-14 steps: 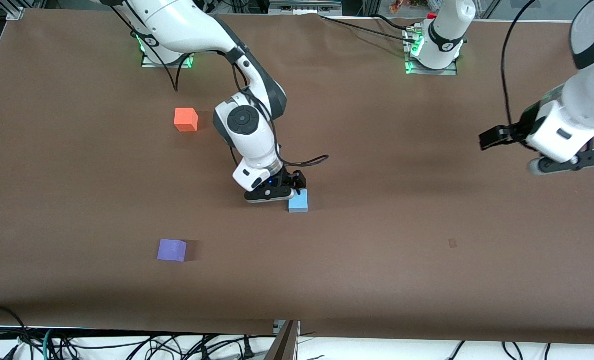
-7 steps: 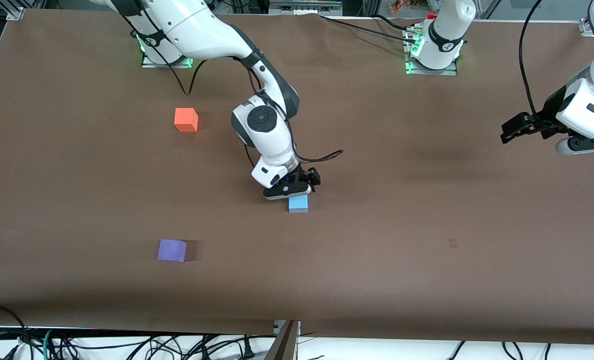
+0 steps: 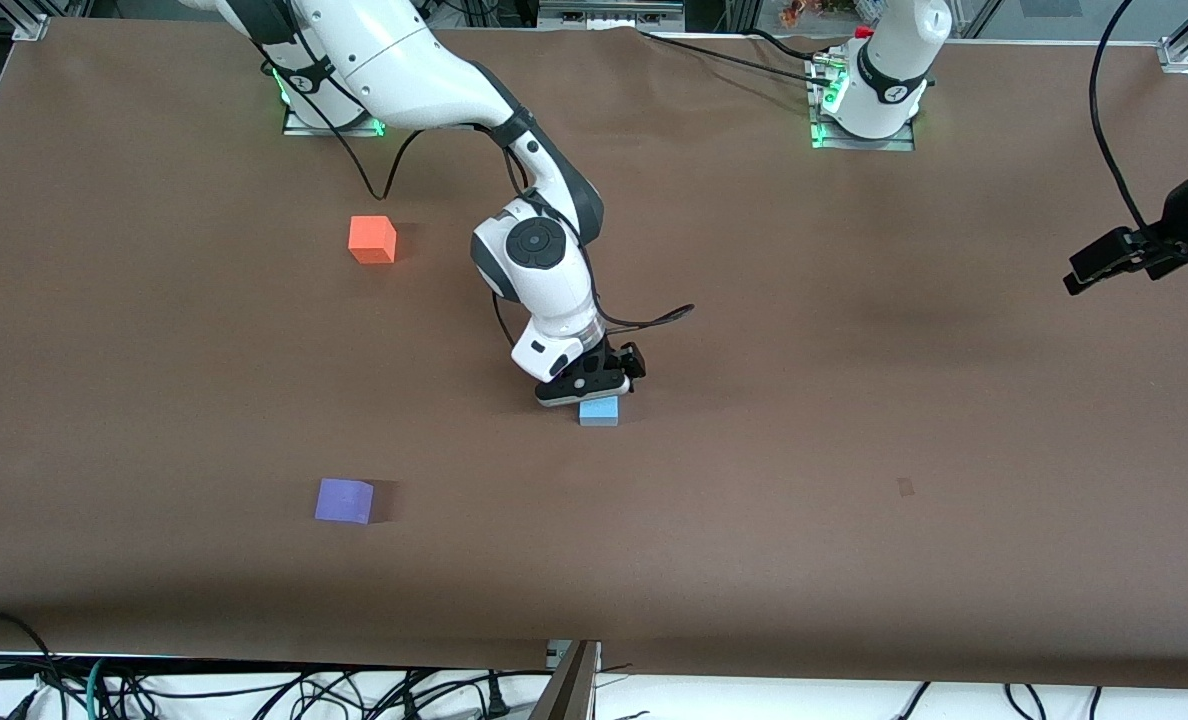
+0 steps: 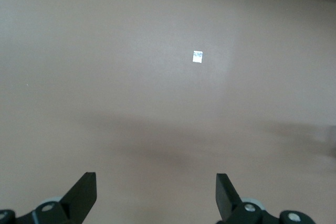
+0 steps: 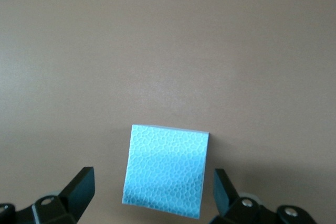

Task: Place blue block between orange and purple blocks
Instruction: 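Carry the blue cube with the right gripper toward the orange cube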

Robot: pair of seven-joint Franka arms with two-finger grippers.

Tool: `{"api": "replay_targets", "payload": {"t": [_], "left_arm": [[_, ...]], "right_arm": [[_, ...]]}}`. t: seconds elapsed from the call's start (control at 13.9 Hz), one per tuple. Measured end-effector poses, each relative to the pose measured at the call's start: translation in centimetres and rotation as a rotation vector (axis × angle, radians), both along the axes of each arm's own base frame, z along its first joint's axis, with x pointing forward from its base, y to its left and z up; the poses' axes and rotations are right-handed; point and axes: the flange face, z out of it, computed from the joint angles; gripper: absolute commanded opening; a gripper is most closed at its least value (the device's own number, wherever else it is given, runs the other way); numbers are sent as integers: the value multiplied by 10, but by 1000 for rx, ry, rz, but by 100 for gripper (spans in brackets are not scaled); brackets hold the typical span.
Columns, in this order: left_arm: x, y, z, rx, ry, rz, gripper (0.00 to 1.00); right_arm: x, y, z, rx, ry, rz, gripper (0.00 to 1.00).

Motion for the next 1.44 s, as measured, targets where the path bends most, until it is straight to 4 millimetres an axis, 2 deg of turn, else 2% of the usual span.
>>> {"api": "replay_targets", "payload": {"t": [0.43,0.79,1.0,1.08,1.15,1.29,1.36,1.44], "left_arm": [[6,-5,-2,17,18,-32,100],[4,4,0,44,33,-119,100],[7,0,-7,70,53,-138,100],[9,-3,-11,99,63,-151,100],[10,-8,-13,116,70,-165,100],[12,-14,-10,117,62,-173,100],[12,-13,-7,113,59,-170,100],[13,-12,-5,110,58,-166,100]], "right_arm": [[2,-5,-12,-16,6,-4,100],[2,-5,-16,-18,8,-3,100],[2,-3,-17,-17,6,-2,100],[3,-2,-18,-16,5,-2,93],[3,-2,-19,-16,4,-2,78],[4,0,-20,-14,1,-1,35],[5,0,-20,-14,0,-1,22],[5,0,-20,-13,0,-1,18]]}}
